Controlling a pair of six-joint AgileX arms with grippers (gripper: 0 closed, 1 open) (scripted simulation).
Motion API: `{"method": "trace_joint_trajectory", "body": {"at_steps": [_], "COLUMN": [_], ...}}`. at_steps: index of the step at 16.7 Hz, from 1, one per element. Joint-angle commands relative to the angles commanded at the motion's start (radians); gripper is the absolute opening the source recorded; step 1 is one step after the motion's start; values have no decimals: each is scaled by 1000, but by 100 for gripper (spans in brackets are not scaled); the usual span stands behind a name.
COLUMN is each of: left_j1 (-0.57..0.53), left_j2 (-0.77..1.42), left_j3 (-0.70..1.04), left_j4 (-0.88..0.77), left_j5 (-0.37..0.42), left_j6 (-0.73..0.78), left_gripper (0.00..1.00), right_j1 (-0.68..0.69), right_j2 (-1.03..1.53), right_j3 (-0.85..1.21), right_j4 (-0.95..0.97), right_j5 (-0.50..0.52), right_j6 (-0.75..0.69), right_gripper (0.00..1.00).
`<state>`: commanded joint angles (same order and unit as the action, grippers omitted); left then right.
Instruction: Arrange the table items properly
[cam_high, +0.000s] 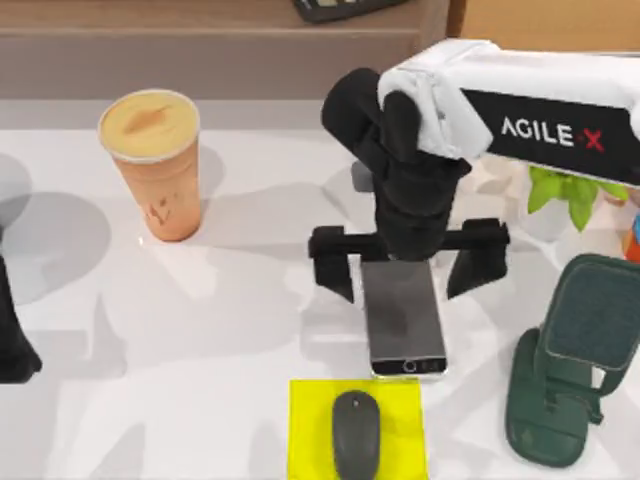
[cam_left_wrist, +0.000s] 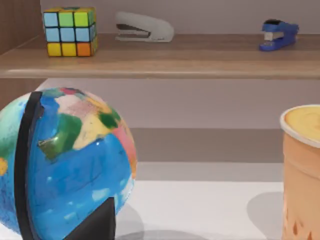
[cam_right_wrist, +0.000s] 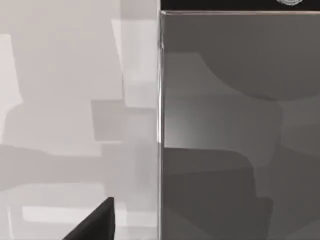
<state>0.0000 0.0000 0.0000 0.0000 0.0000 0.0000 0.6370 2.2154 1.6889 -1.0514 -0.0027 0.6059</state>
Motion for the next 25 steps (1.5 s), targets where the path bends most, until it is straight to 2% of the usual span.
{"method": "trace_joint_trajectory", "body": {"at_steps": [3, 8, 21, 25], "left_j1": [0, 0, 0, 0], "left_j2": [0, 0, 0, 0], "left_j3": [0, 0, 0, 0], "left_j4": [0, 0, 0, 0], "left_j5": [0, 0, 0, 0], "left_j6": [0, 0, 0, 0], "left_gripper": [100, 100, 100, 100], "right_j1": [0, 0, 0, 0], "right_j2": [29, 35, 35, 35], "right_j3": [-59, -71, -71, -71], "right_j4": [89, 105, 105, 105], "right_j5": [0, 0, 0, 0], "right_j6": [1, 1, 1, 1], "right_gripper": [100, 100, 2, 0]}}
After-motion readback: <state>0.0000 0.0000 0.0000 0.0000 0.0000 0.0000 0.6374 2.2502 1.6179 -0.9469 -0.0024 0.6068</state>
